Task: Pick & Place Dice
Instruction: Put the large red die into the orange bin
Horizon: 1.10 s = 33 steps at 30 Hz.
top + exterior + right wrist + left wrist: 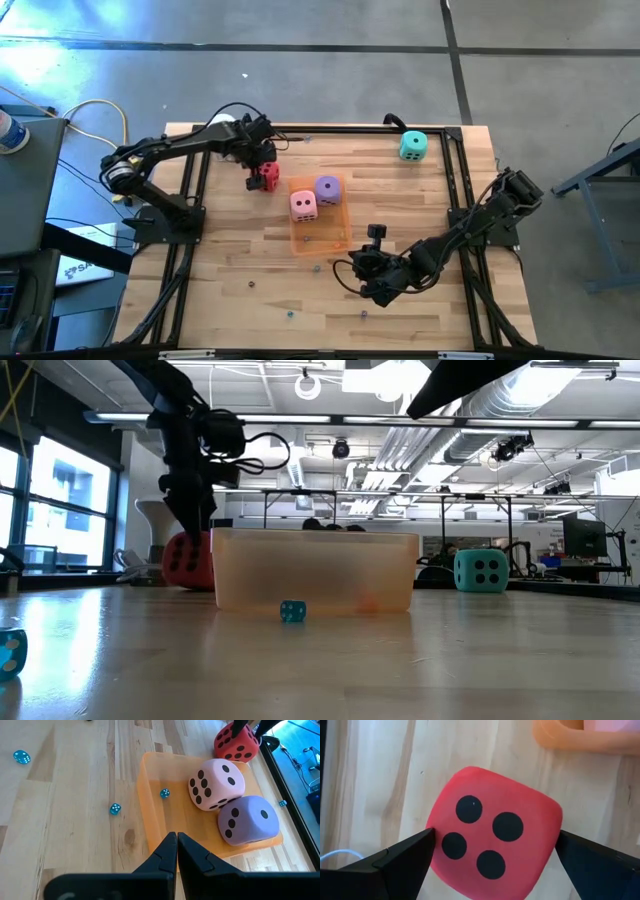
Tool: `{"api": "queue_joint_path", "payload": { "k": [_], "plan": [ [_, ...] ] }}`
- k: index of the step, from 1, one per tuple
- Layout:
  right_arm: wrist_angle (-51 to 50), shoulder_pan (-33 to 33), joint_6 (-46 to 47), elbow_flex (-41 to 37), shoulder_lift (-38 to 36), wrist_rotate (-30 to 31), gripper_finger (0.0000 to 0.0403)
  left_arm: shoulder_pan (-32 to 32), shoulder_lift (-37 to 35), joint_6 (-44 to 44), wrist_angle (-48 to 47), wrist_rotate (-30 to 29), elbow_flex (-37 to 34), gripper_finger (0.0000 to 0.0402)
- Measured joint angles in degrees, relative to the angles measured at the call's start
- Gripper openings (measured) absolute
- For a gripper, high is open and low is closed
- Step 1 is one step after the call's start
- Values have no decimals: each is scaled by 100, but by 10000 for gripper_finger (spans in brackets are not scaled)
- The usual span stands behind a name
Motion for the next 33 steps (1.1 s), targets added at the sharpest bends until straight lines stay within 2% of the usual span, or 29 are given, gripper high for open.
{"api": "queue_joint_path", "payload": {
  "k": [5, 12, 18, 29, 33],
  "plan": [
    [-1, 0, 0, 0, -2, 0, 4, -38, -6, 414, 261, -74, -346, 395],
    [0, 0, 0, 0, -2, 0, 4, -49, -19, 268, 644, -158, -715, 395],
    [1, 0, 0, 0, -2, 0, 4, -49, -6, -592, 1070, -83, -761, 395],
    [1, 2, 2, 0, -2, 0, 4, -20, -2, -504, 1068, -67, -770, 393],
    [2, 2, 2, 0, -2, 0, 4, 45, -4, -292, 915, 90, -763, 371]
  ]
}}
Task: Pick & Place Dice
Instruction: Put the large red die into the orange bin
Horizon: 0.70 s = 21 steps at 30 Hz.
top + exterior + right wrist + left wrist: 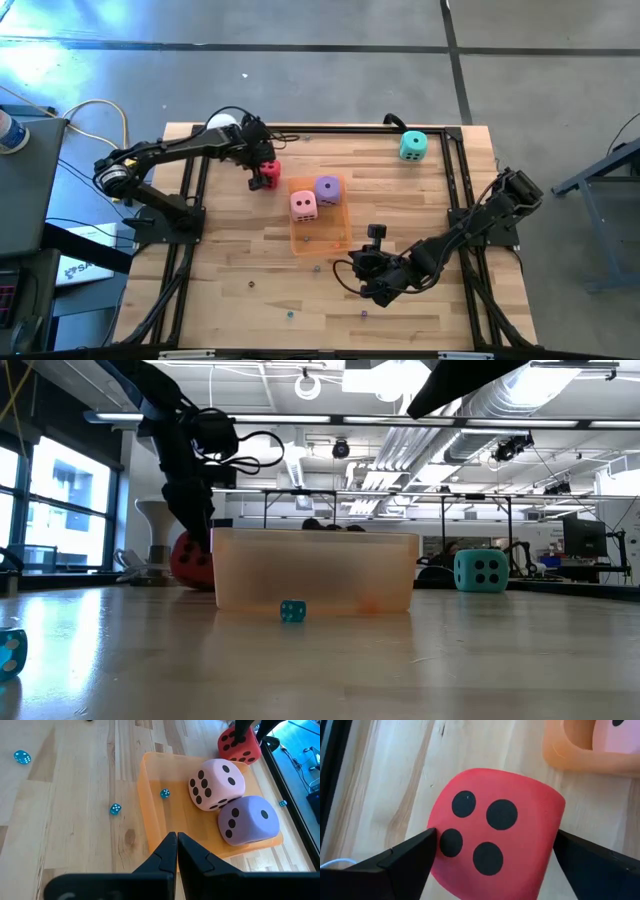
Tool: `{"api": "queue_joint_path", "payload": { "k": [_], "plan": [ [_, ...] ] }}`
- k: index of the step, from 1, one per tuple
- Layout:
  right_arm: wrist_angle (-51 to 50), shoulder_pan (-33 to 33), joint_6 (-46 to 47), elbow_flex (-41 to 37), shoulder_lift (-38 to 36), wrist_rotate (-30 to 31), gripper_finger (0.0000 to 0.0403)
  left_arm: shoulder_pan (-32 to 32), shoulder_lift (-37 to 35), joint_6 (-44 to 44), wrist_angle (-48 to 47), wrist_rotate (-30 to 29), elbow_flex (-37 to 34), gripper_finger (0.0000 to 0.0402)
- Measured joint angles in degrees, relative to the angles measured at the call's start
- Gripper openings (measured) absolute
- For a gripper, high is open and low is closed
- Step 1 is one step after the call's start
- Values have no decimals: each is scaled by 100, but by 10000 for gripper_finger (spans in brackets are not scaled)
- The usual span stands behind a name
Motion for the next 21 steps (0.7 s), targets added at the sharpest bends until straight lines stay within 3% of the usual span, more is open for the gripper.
{"api": "queue_joint_path", "payload": {
  "k": [9, 17, 21],
  "plan": [
    [2, 0, 8, 0, 0, 0, 4, 284, -2, 88, -40, 472, 2, 283],
    [0, 0, 2, 2, 0, 0, 4, 383, 24, 345, -75, 1743, -25, 275],
    [0, 0, 0, 2, 0, 0, 4, 379, -57, 331, -54, 1760, -28, 259]
  ]
}}
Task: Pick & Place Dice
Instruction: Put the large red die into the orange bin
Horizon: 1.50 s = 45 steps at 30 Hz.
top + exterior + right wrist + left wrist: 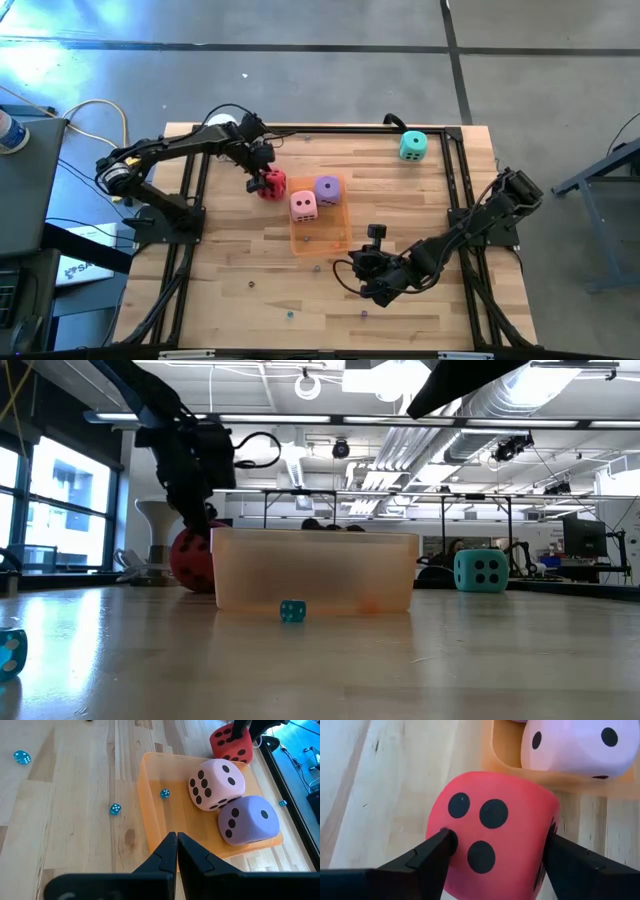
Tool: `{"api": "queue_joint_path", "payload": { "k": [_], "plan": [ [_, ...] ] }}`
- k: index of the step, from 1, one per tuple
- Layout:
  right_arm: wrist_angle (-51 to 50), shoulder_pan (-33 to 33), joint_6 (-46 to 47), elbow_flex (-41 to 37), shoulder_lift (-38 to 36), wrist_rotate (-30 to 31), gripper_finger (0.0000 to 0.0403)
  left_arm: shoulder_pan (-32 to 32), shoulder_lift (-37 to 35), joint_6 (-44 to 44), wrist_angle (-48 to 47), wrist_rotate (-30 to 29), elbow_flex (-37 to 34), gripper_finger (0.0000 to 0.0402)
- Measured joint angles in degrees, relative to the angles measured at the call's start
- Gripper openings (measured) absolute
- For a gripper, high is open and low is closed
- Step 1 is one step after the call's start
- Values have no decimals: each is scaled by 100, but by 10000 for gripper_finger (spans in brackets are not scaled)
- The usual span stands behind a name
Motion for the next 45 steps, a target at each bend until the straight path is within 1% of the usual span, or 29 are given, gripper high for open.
{"api": "queue_joint_path", "payload": {
  "k": [5, 8, 13, 15, 19, 21, 24, 26, 30, 33, 35, 38, 40, 45],
  "plan": [
    [-2, 0, -2, 0, 0, 0, 4, -34, -470, -12, -1, -120, -7, 253],
    [-2, -2, -2, 0, 0, 0, 4, -149, -948, -20, -145, -199, -41, 250],
    [0, -2, -2, 0, 0, 2, 4, -498, -1782, -21, -58, -207, -11, 243],
    [2, -2, -4, 0, 0, 0, 4, -672, -2093, -101, 22, -249, -11, 233],
    [14, -2, -2, 0, 0, 1, 4, -989, -2566, -268, 56, -765, -7, 201],
    [27, -2, -3, 0, 0, 2, 4, -1090, -2674, -386, 58, -855, -7, 184],
    [26, -2, -2, 0, 0, 2, 4, -1179, -2699, -538, 64, -872, -4, 164],
    [26, -2, -2, 0, 0, 2, 4, -1232, -2642, -648, 71, -1019, 0, 158],
    [24, -2, 2, 0, 0, 0, 4, -1326, -2457, -740, 75, -1354, 1, 156],
    [24, -2, 0, 0, 0, 2, 4, -1388, -2286, -853, 110, -1401, 2, 156],
    [24, -2, 0, 0, 0, 2, 4, -1424, -2167, -758, 122, -1401, 2, 158],
    [22, -2, -1, 0, 0, 0, 4, -1489, -1984, -448, 125, -1459, 1, 174],
    [24, -2, -1, 0, 0, 0, 4, -1560, -1860, -494, 141, -1725, 2, 193],
    [22, -2, 0, 0, 0, 0, 4, -1732, -1570, -868, 140, -2490, 2, 266]
  ]
}}
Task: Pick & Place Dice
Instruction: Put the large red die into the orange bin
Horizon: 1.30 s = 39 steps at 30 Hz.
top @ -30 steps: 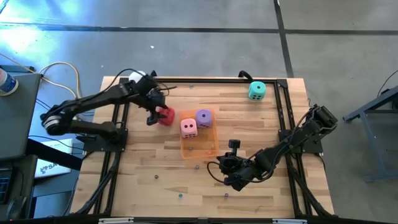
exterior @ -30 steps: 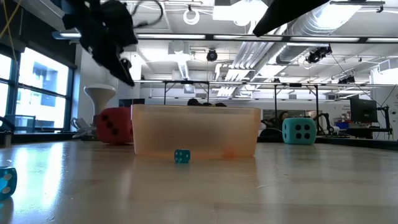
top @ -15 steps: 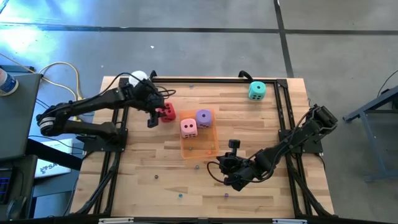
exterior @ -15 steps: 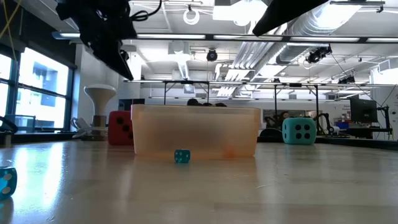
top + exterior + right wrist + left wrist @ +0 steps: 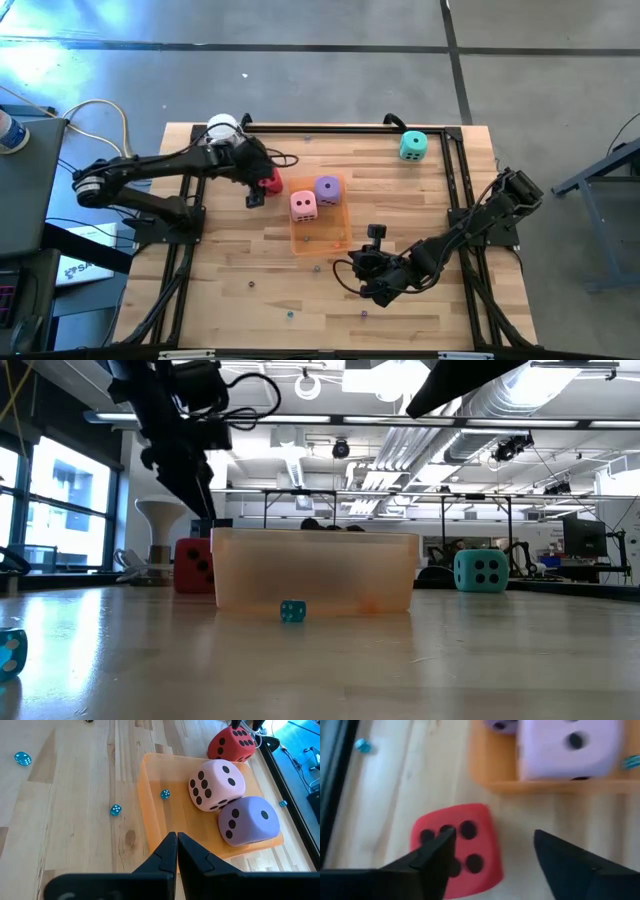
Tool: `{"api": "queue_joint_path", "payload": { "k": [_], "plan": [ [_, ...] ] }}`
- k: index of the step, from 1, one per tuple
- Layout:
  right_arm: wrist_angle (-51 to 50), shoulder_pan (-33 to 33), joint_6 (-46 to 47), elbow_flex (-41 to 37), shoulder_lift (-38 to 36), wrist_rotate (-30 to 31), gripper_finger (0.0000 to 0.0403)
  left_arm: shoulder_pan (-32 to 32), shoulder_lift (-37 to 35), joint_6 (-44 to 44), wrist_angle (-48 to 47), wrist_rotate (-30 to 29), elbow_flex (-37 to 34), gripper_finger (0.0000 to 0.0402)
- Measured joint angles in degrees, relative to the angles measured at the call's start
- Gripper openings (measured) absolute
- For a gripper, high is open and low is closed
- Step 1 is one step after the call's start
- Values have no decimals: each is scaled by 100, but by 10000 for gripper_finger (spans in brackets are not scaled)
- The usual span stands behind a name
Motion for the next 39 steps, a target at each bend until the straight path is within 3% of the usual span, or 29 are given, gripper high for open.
{"api": "queue_joint_path", "payload": {
  "k": [3, 6, 14, 22, 30, 39],
  "plan": [
    [0, 0, -2, 0, 0, 0, 4, -151, 115, -142, 122, -805, 0, 313],
    [0, 0, -2, 0, 0, 0, 4, -356, 128, -411, 331, -1144, 2, 347],
    [-4, 0, -2, 0, 0, 0, 4, -745, 101, -349, 704, -1128, 10, 364],
    [-7, 0, -2, 0, 0, 0, 4, -1275, 97, -448, 853, -396, 11, 365],
    [-9, 0, -2, 0, 0, 0, 4, -1752, 95, -779, 1073, -1929, 11, 365],
    [-11, 2, -2, 0, 0, 0, 4, -2216, 95, -282, 1046, -2737, 11, 365]
  ]
}}
